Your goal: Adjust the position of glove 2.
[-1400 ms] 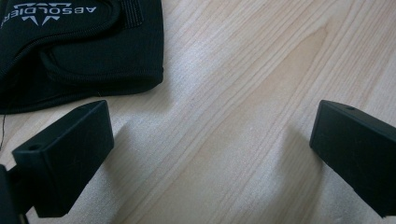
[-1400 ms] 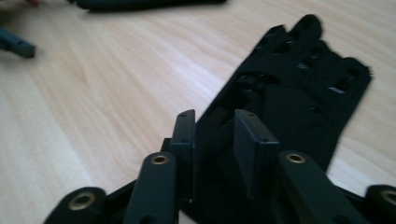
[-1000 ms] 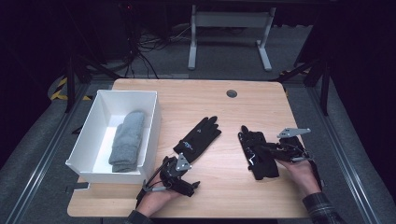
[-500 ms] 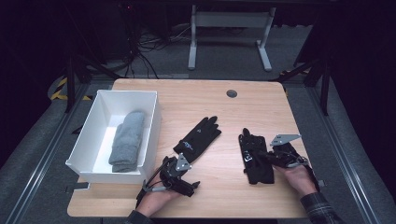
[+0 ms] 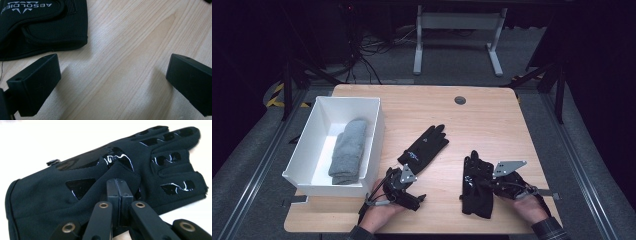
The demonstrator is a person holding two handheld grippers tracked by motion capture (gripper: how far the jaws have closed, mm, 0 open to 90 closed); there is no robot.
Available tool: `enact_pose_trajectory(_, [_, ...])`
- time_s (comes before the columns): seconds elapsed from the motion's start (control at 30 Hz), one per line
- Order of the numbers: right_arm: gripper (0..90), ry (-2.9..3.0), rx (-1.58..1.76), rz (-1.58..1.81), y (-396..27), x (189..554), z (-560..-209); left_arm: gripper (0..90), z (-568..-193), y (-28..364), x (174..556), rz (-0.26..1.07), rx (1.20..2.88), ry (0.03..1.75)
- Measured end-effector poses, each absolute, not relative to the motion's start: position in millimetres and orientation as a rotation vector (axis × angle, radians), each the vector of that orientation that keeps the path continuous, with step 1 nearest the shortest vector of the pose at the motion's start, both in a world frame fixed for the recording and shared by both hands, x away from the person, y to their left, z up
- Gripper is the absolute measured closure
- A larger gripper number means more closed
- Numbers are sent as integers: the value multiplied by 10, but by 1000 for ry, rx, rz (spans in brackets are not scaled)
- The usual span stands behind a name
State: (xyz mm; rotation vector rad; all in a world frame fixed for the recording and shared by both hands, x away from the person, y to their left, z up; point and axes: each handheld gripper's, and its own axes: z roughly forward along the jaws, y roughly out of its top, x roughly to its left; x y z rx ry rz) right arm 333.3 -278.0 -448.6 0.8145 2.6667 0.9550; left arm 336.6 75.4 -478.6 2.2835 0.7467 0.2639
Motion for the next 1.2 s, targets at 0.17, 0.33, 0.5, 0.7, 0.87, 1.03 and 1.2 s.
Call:
enact_pose_trajectory(0.17, [900,2688,772,955,-2677,3241,-4487,0,-4786,754,3366,264,2284,746])
enact_pose_trajectory(0.33, [900,2659,749,1022,-2687,3223,-4411,0,-4786,755,3366,263,2283,746])
enact_pose_trajectory(0.5, [900,2650,686,1068,-2478,3340,-4343,1,-4786,757,3368,262,2285,742])
enact_pose_trajectory(0.7, [900,2652,695,1031,-2260,3600,-4406,1,-4786,759,3369,262,2286,739])
enact_pose_trajectory(0.87, [900,2671,714,967,-2186,3704,-4507,1,-4785,763,3371,262,2288,733])
enact_pose_trajectory(1.03, [900,2613,764,922,-2172,3841,-4502,1,-4786,764,3370,260,2288,732])
enact_pose_trajectory(1.2, [900,2568,825,894,-2212,3951,-4497,1,-4786,765,3370,260,2288,732])
